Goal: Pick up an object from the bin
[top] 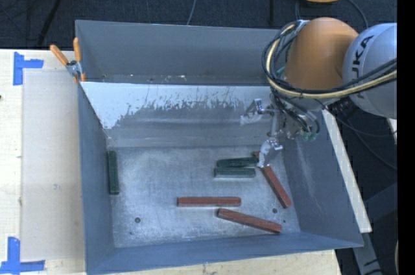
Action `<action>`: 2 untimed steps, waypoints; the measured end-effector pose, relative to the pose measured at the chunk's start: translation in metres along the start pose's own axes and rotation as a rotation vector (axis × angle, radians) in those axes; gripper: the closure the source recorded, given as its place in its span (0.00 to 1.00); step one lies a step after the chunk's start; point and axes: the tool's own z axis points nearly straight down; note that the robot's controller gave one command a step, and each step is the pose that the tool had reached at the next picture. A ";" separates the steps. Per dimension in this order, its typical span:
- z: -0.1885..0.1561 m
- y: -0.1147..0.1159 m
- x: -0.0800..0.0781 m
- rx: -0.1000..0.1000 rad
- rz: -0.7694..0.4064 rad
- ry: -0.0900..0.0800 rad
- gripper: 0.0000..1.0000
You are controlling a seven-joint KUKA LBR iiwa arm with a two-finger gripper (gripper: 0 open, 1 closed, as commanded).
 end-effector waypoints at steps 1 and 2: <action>0.078 0.003 0.001 -0.002 0.099 0.011 0.00; 0.081 0.001 -0.014 0.009 0.025 -0.044 1.00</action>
Offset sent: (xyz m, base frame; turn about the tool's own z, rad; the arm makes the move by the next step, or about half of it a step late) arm 0.0003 0.0042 -0.0850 -0.0530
